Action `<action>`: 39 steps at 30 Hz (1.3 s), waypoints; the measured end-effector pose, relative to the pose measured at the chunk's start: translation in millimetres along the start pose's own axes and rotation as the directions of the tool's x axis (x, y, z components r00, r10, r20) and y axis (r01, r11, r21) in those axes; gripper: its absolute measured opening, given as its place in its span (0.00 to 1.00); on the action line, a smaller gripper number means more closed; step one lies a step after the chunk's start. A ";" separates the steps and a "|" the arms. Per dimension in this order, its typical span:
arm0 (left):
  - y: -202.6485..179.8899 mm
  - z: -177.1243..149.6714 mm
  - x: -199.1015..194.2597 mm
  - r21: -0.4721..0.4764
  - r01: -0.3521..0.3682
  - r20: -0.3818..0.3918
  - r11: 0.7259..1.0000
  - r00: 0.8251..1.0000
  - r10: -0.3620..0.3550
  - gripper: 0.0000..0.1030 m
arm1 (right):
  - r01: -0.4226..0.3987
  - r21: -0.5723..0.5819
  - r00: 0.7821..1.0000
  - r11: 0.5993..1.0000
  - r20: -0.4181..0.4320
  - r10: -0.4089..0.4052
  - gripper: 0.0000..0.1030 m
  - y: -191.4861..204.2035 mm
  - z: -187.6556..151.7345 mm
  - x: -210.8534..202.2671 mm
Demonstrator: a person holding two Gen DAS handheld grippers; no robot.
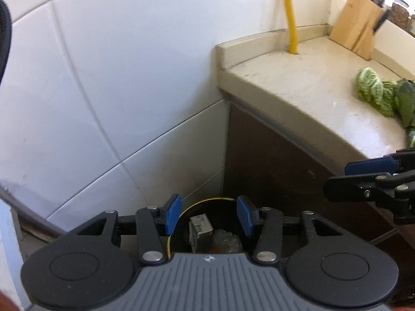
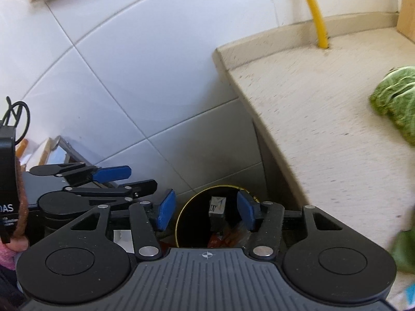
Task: Collect trash
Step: 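Raise both grippers back up over the countertop greens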
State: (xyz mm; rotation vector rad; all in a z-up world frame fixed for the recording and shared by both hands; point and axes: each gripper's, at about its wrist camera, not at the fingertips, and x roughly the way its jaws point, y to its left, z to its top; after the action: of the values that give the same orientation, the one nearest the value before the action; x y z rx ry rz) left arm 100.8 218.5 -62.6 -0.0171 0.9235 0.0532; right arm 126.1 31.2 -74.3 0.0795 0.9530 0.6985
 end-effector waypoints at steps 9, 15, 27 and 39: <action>-46.5 24.2 3.5 0.078 0.085 0.006 0.993 0.996 -0.086 0.44 | 0.051 0.061 0.993 0.997 0.100 -0.057 0.68 -29.8 -0.1 -47.8; -81.8 42.3 2.0 0.149 0.137 0.024 0.979 0.990 -0.142 0.44 | 0.103 0.128 0.978 0.986 0.168 -0.124 0.78 -59.0 -2.9 -87.7; -140.8 63.8 5.8 0.224 0.240 0.026 0.944 0.967 -0.252 0.45 | 0.240 0.216 0.929 0.946 0.232 -0.288 0.82 -113.1 -13.8 -151.3; -208.5 84.2 3.0 0.312 0.349 0.037 0.884 0.925 -0.378 0.45 | 0.337 0.316 0.888 0.887 0.208 -0.411 0.83 -182.0 -27.6 -183.7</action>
State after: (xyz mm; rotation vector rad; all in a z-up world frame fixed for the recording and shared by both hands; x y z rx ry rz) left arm 180.8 13.6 -15.9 0.0936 0.8097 -0.4355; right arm 128.3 -223.8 -23.4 0.2194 0.7645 0.1825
